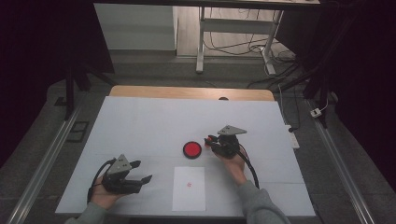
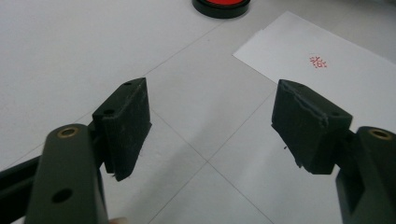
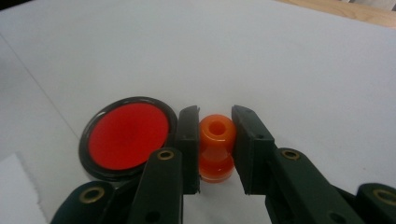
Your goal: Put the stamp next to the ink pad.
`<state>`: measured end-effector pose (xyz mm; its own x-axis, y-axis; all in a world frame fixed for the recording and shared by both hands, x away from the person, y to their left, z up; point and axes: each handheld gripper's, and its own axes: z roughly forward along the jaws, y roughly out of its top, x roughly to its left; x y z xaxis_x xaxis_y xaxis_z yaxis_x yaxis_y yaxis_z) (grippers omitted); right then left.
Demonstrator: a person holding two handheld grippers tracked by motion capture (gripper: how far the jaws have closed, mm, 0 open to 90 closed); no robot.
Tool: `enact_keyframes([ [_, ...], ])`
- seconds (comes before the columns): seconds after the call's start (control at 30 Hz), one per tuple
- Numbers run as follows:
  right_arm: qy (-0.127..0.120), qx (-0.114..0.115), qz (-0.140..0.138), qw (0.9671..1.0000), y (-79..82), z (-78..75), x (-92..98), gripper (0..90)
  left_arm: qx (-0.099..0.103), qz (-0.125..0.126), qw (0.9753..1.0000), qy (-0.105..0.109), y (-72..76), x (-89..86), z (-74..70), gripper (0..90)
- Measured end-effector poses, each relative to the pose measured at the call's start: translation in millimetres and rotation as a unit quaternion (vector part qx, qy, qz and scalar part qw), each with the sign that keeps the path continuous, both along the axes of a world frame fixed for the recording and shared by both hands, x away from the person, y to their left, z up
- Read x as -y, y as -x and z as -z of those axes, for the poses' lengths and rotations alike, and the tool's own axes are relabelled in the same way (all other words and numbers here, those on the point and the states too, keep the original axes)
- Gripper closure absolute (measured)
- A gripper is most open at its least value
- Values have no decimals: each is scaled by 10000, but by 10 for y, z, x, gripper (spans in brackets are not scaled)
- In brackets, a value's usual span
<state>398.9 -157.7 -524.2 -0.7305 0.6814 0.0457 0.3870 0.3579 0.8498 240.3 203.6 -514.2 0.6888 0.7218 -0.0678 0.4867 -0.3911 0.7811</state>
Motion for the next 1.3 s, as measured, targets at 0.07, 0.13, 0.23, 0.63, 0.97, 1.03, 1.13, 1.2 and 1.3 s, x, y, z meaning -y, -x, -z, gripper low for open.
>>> enact_keyframes([
  [0.07, 54, -12, -6, 10000, -16, 30, -24, 719, 6, 0, 10000, -3, 6, 5, -2, 283],
  [0.13, 207, -40, -7, 9998, -24, 55, -41, 716, 6, 3, 10000, -12, 10, 4, -3, 283],
  [0.23, 214, -21, 0, 9998, -24, 68, -55, 694, 11, -6, 10000, -3, 11, -7, -4, 283],
  [0.63, -190, 202, -160, 9995, 111, -185, 72, 514, 20, -70, 10000, 38, 10, -53, -5, 282],
  [0.97, -217, 362, -303, 9986, 398, -358, 323, 509, -30, -142, 9998, 114, -5, -112, 5, 282],
  [1.03, -229, 342, -310, 9987, 470, -376, 403, 508, -46, -114, 9999, 104, -2, -119, 12, 281],
  [1.13, -108, 407, -310, 9986, 606, -374, 567, 509, -86, -109, 9998, 115, 2, -126, 20, 281],
  [1.2, -108, 399, -286, 9987, 695, -357, 702, 509, -99, -102, 9998, 130, 2, -128, 22, 281],
  [1.3, -57, 364, -218, 9991, 837, -311, 906, 508, -113, -92, 9998, 138, 3, -128, 23, 281],
])
